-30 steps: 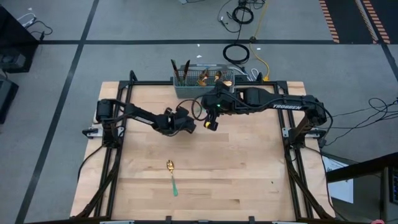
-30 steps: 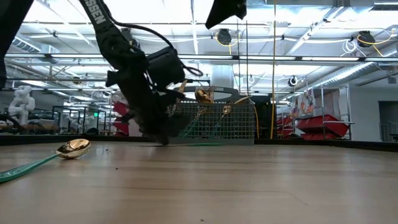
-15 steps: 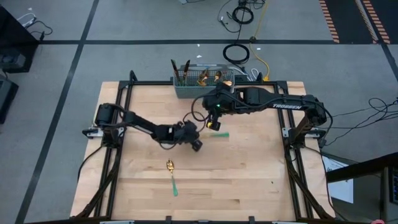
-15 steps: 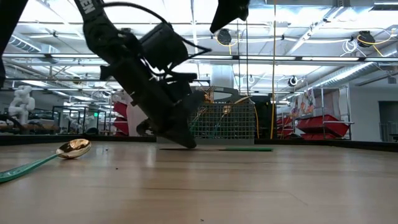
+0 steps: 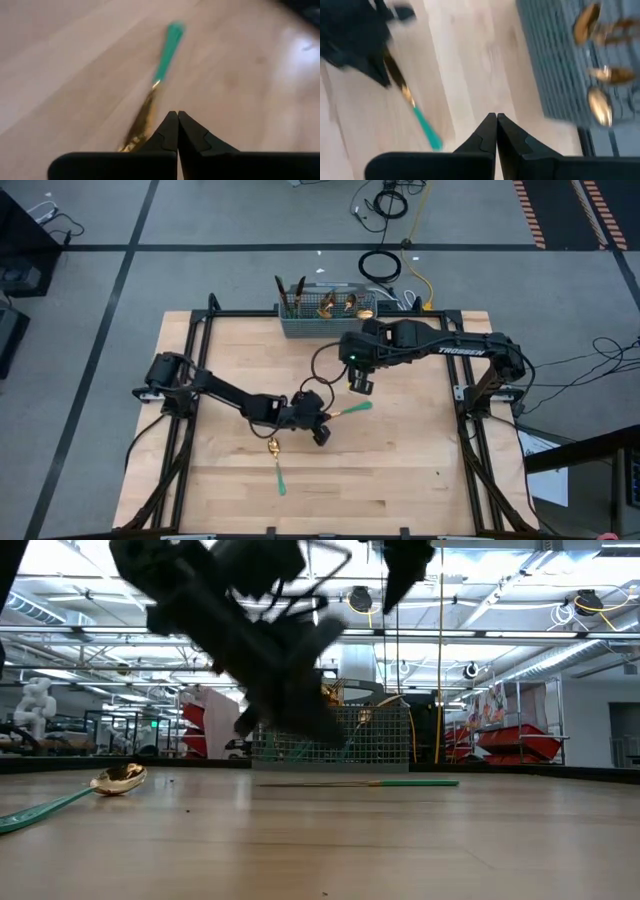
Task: Sort silverware
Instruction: Put the green knife into the gray silverware organizer
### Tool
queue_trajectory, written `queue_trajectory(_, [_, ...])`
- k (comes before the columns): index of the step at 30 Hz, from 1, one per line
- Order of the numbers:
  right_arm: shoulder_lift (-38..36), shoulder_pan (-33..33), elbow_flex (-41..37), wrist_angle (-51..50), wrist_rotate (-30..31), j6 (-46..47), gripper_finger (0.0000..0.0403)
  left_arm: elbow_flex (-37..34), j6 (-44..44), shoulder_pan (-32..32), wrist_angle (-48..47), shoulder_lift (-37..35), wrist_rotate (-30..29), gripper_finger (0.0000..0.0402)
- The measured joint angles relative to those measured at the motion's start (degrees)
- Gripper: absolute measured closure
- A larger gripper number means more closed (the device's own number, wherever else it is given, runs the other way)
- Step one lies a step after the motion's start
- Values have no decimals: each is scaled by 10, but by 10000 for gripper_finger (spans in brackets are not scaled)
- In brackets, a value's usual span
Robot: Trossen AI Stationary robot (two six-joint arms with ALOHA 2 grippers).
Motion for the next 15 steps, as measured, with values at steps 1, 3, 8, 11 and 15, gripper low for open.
queue_trajectory(1, [0, 0, 0, -19, 0, 4, 403, 5, 3, -1, -4, -10, 0, 401])
queue_trajectory(3, [0, 0, -2, -46, 0, 3, 403, 15, 17, -1, -56, -40, 2, 401])
queue_trajectory(8, [0, 3, -43, -36, -33, -37, 368, 23, 23, -2, -262, -145, -23, 401])
queue_trajectory(11, [0, 6, -108, 53, -98, -59, 324, 22, 6, -9, -404, -219, -61, 401])
queue_trajectory(15, [13, 9, -208, 199, -182, -94, 266, 23, -33, -27, -520, -316, -75, 401])
